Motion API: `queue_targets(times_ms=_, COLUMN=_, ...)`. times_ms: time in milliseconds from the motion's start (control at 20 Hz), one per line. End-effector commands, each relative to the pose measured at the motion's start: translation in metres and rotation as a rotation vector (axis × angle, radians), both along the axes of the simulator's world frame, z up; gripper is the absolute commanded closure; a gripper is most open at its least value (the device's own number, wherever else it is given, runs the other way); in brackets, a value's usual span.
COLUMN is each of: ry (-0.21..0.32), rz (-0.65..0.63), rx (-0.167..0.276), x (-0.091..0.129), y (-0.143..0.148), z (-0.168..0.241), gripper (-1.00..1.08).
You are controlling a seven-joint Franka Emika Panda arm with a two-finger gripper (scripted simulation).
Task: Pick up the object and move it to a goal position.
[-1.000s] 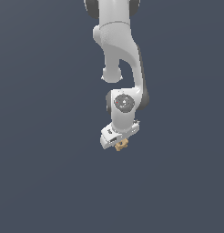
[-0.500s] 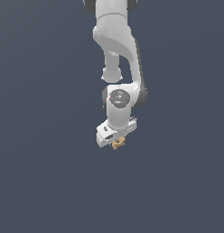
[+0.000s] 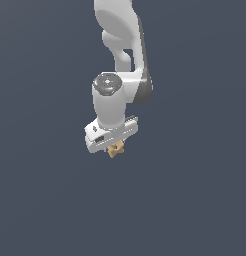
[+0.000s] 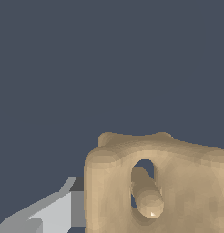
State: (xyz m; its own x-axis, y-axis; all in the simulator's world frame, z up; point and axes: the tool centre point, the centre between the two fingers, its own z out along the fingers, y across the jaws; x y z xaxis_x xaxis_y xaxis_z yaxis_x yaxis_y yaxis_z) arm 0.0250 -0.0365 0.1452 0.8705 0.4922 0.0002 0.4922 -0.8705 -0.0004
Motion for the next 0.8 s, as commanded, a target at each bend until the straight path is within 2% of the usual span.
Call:
queue_targets(times_ms=0, ry=0.000, rz=0.000, rx=0.000, x=0.001, y=-0.019, z=0.026, gripper=1.08)
queue_targets(times_ms=750, ry=0.000, rz=0.001, rx=0.001, x=0.014, y=-0.126, z=0.169, gripper=1.08)
